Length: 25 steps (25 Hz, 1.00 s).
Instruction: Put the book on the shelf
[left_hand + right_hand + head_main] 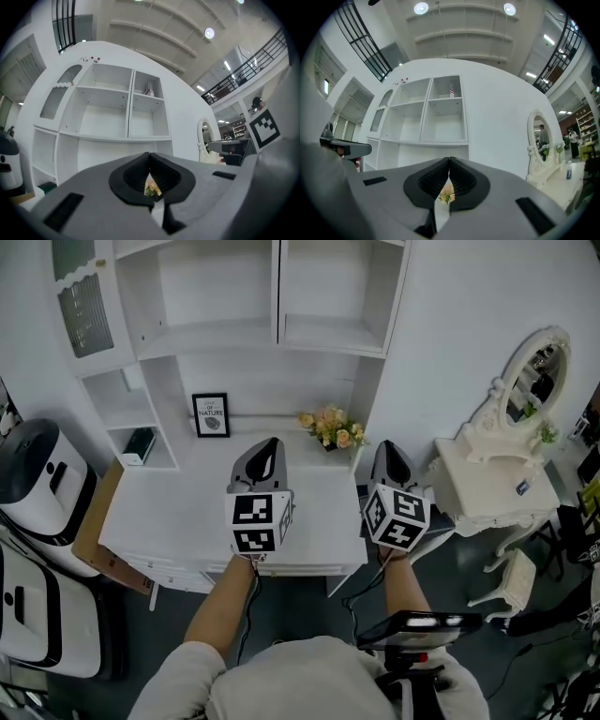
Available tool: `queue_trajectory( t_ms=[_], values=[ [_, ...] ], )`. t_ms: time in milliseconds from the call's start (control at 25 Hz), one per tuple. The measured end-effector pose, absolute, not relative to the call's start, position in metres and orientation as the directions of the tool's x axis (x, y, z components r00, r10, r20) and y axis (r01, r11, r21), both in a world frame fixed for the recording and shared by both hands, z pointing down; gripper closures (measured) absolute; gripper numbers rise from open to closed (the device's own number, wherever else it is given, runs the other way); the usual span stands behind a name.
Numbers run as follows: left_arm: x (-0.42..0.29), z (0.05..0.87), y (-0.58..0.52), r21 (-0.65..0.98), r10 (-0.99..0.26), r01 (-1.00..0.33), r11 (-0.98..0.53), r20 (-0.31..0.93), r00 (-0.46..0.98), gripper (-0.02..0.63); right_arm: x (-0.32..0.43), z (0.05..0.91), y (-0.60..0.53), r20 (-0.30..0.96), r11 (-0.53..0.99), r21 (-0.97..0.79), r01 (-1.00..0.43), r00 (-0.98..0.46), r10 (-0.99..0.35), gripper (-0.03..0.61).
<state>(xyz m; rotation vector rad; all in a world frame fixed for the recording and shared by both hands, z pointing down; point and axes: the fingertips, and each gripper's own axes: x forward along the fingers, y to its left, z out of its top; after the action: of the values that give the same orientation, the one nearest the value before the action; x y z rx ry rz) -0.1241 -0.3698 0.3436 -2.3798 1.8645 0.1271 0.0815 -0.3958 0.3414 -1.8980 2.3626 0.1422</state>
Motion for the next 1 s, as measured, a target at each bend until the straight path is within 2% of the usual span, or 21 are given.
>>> queue_trajectory(
  t_ms=[560, 1000],
  values=[
    [-0.106, 0.372, -0.377, 0.039, -0.983, -0.985, -0.166, -0.082, 0.163, 0.606, 0.133, 0.352, -0.396, -0.129, 0.275, 0.050, -0.960, -0.279, -0.952, 0.554],
    [-0.099, 0.378, -0.381, -0.009, -0.986, -0.987, -0.159, -0.055, 0.159, 0.606, 0.128, 0.361, -0.399, -0.077, 0.292, 0.060, -0.955, -0.296, -0.952, 0.558]
  ],
)
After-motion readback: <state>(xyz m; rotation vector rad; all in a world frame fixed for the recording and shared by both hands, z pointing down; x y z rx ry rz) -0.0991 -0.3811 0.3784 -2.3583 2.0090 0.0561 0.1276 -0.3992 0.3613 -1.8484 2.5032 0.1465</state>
